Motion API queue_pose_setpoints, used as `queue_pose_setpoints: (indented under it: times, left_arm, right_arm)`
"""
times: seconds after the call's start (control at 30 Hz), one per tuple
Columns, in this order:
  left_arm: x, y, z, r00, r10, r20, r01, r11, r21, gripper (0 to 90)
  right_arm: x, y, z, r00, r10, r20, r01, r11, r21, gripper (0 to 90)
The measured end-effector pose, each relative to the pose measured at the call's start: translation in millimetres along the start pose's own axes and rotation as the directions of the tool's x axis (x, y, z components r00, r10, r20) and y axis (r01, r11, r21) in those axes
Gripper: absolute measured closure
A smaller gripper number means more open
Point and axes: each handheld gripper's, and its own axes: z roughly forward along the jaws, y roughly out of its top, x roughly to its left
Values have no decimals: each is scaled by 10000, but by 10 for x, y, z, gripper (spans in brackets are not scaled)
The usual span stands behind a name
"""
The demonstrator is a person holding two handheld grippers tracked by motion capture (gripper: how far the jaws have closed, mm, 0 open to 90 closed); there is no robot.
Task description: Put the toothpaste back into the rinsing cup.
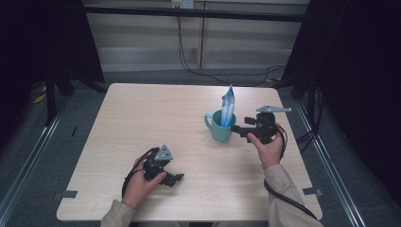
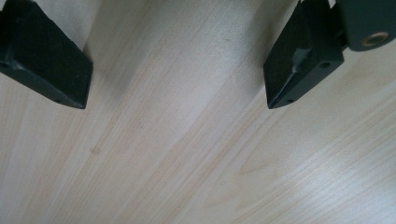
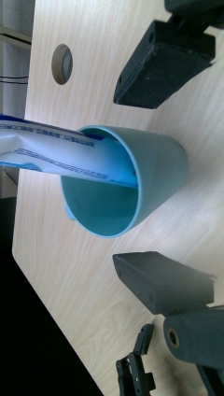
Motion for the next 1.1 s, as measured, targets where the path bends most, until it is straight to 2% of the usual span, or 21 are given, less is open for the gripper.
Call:
queue_pose_setpoints:
  times: [0.3, 0.5, 0.57, 0.93, 1.1]
  left_arm:
    - [1, 0, -2, 10000, 9, -1, -9, 10000, 21, 78]
    - [1, 0, -2, 10000, 8, -2, -8, 10000, 22, 78]
    - [0, 0, -1, 10000, -1, 0, 1, 10000, 14, 78]
    - [0, 0, -1, 10000, 4, 2, -4, 10000, 16, 78]
    - [1, 0, -2, 10000, 8, -3, -8, 10000, 23, 78]
  right_arm:
    - [-3, -152, -63, 9998, -163, -79, 165, 9996, 235, 181]
    - [9, -259, -78, 9997, -71, -219, 79, 9994, 347, 177]
    - [22, -303, -78, 9996, -194, -225, 204, 9987, 475, 177]
    - [77, -546, -19, 9986, -411, -319, 443, 9932, 1073, 170]
    - [76, -691, 19, 9987, -315, -389, 364, 9902, 1348, 172]
